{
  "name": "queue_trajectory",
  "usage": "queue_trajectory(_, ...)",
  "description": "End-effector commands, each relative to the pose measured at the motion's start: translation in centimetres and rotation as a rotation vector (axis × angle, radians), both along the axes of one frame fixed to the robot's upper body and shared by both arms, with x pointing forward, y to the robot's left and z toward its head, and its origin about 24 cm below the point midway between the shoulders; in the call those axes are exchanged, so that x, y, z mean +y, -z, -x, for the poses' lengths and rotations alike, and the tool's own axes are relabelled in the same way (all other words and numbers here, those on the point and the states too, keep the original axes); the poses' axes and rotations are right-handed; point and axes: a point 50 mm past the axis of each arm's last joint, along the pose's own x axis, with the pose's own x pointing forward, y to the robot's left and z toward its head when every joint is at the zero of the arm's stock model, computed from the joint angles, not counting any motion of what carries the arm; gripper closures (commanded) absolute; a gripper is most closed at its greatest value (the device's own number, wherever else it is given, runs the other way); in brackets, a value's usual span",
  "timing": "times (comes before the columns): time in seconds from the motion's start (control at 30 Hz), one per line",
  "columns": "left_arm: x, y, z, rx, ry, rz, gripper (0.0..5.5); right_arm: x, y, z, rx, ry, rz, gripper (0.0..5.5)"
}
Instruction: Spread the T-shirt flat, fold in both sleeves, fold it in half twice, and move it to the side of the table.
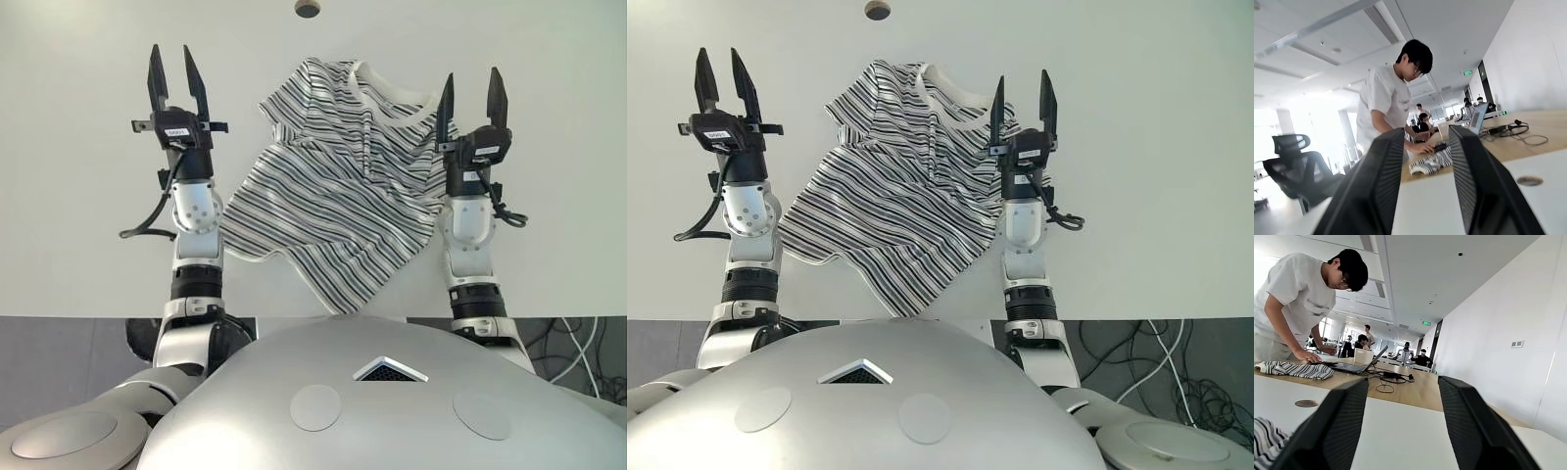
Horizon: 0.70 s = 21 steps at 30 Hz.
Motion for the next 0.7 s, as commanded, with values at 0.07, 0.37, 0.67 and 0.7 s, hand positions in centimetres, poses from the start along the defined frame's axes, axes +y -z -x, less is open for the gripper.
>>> queue_trajectory(0.07,-1.3,-1.3,0.6,-0.086,0.099,-0.046,3.83,-0.7,-0.9,-0.1,-0.057,0.054,0.033,2.85)
queue_trajectory(0.37,-2.0,-1.6,1.5,-0.107,0.122,-0.050,3.83,0.0,-1.9,0.3,-0.125,0.046,0.106,2.85)
queue_trajectory(0.67,-1.8,-2.0,1.8,-0.147,0.088,-0.069,3.83,0.5,-3.0,0.1,-0.157,-0.007,0.072,2.85)
queue_trajectory(0.7,-1.7,-2.0,1.8,-0.144,0.089,-0.071,3.83,0.2,-2.9,0.0,-0.150,0.000,0.051,2.85)
